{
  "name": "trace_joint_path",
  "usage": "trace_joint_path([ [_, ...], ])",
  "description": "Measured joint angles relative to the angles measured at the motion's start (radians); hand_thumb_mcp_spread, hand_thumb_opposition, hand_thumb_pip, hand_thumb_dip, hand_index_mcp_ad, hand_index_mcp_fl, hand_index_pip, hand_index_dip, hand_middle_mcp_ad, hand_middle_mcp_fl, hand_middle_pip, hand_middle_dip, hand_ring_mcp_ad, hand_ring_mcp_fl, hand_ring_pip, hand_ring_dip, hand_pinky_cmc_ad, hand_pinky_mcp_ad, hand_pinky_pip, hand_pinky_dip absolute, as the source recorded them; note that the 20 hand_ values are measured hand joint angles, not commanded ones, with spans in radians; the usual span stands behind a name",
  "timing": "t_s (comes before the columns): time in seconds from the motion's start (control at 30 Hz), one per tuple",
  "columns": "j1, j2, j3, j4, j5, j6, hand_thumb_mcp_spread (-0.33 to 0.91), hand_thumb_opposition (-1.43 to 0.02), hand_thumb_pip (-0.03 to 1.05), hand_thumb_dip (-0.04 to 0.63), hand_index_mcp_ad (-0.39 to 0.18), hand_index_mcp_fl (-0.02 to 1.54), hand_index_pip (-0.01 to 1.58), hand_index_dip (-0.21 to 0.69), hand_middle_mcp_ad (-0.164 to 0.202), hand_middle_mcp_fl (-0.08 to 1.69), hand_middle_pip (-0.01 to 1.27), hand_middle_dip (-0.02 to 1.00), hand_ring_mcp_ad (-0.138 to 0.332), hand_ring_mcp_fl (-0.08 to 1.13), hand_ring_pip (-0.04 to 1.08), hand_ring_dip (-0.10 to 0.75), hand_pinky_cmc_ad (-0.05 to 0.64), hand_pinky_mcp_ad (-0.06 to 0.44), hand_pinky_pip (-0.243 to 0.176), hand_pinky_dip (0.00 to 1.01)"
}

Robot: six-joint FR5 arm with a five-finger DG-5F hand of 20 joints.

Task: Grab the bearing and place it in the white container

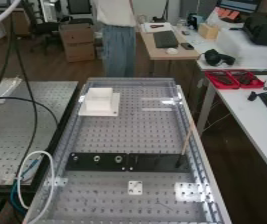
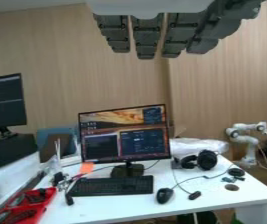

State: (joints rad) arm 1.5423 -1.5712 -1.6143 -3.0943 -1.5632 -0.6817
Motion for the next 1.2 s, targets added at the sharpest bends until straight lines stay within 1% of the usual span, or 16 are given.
trace_joint_path([
  [0.1, -0.001, 0.001, -0.03, 0.027, 0.01, 0.005, 0.0, -0.03, 0.0, 0.014, 0.01, 0.01, 0.02, 0.016, 0.073, 0.01, 0.02, 0.03, 0.07, 0.0, 0.02, 0.003, 0.045, 0.049, -0.009, 0.02],
  [0.13, -0.002, 0.001, -0.044, 0.039, 0.014, 0.009, 0.04, -0.14, 0.03, 0.012, 0.023, 0.01, 0.02, 0.016, 0.075, 0.01, 0.02, 0.03, 0.07, 0.0, 0.02, 0.003, 0.045, 0.049, -0.009, 0.02],
  [0.17, -0.002, 0.001, -0.057, 0.051, 0.018, 0.012, 0.09, -0.27, 0.1, 0.019, 0.03, 0.01, 0.02, 0.016, 0.073, 0.01, 0.04, 0.03, 0.073, 0.0, 0.03, 0.003, 0.065, 0.061, -0.012, 0.02],
  [0.2, -0.002, 0.001, -0.065, 0.06, 0.022, 0.014, 0.13, -0.35, 0.12, 0.019, 0.04, 0.01, 0.02, 0.016, 0.075, 0.01, 0.05, 0.03, 0.082, 0.0, 0.02, -0.005, 0.08, 0.063, -0.012, 0.02],
  [0.23, -0.002, 0.001, -0.08, 0.074, 0.029, 0.016, 0.14, -0.43, 0.14, 0.019, 0.051, 0.01, 0.02, 0.016, 0.075, 0.01, 0.08, 0.03, 0.089, 0.0, 0.02, -0.009, 0.098, 0.08, -0.012, 0.04],
  [0.27, -0.002, 0.0, -0.096, 0.092, 0.039, 0.017, 0.17, -0.51, 0.14, 0.014, 0.07, 0.01, 0.03, 0.016, 0.077, 0.01, 0.09, 0.03, 0.11, 0.0, 0.04, -0.024, 0.148, 0.117, -0.028, 0.05],
  [0.37, -0.001, -0.002, -0.133, 0.133, 0.07, 0.02, 0.18, -0.59, 0.14, 0.019, 0.073, 0.0, 0.06, 0.016, 0.073, 0.01, 0.12, 0.03, 0.159, 0.0, 0.08, -0.024, 0.232, 0.164, -0.059, 0.08],
  [0.4, 0.0, -0.002, -0.139, 0.139, 0.076, 0.02, 0.19, -0.61, 0.14, 0.019, 0.073, 0.0, 0.06, 0.016, 0.073, 0.01, 0.12, 0.03, 0.171, 0.0, 0.07, -0.035, 0.25, 0.183, -0.061, 0.08],
  [0.43, 0.001, -0.004, -0.151, 0.153, 0.087, 0.022, 0.2, -0.62, 0.14, 0.016, 0.073, 0.0, 0.06, 0.016, 0.075, 0.01, 0.12, 0.03, 0.187, 0.0, 0.07, -0.037, 0.265, 0.188, -0.065, 0.09],
  [0.5, 0.001, -0.009, -0.169, 0.169, 0.106, 0.027, 0.2, -0.64, 0.14, 0.017, 0.075, 0.01, 0.06, 0.016, 0.075, 0.01, 0.12, 0.03, 0.194, 0.0, 0.07, -0.037, 0.29, 0.199, -0.079, 0.11],
  [0.6, 0.001, -0.019, -0.185, 0.183, 0.123, 0.044, 0.21, -0.65, 0.14, 0.017, 0.08, 0.01, 0.07, 0.016, 0.091, 0.01, 0.13, 0.03, 0.211, 0.0, 0.07, -0.037, 0.318, 0.216, -0.099, 0.1],
  [0.73, -0.002, -0.039, -0.211, 0.196, 0.152, 0.083, 0.23, -0.66, 0.14, 0.019, 0.087, 0.01, 0.07, 0.019, 0.089, 0.01, 0.14, 0.03, 0.222, 0.0, 0.09, -0.047, 0.312, 0.215, -0.105, 0.12],
  [0.77, -0.004, -0.042, -0.217, 0.199, 0.16, 0.093, 0.23, -0.66, 0.15, 0.019, 0.091, 0.01, 0.07, 0.019, 0.093, 0.01, 0.14, 0.03, 0.215, 0.0, 0.09, -0.047, 0.316, 0.215, -0.105, 0.12],
  [0.87, -0.006, -0.046, -0.231, 0.21, 0.179, 0.109, 0.24, -0.66, 0.15, 0.019, 0.094, 0.01, 0.07, 0.019, 0.105, 0.01, 0.14, 0.03, 0.234, 0.02, 0.09, -0.051, 0.325, 0.215, -0.103, 0.12],
  [0.97, -0.009, -0.049, -0.243, 0.22, 0.196, 0.128, 0.24, -0.66, 0.15, 0.019, 0.094, 0.01, 0.07, 0.019, 0.105, 0.01, 0.14, 0.03, 0.234, 0.02, 0.09, -0.051, 0.328, 0.215, -0.119, 0.12],
  [1.2, -0.009, -0.057, -0.267, 0.244, 0.23, 0.14, 0.26, -0.68, 0.16, 0.019, 0.094, 0.01, 0.06, 0.03, 0.105, 0.01, 0.14, 0.02, 0.236, 0.02, 0.09, -0.051, 0.325, 0.215, -0.12, 0.12],
])
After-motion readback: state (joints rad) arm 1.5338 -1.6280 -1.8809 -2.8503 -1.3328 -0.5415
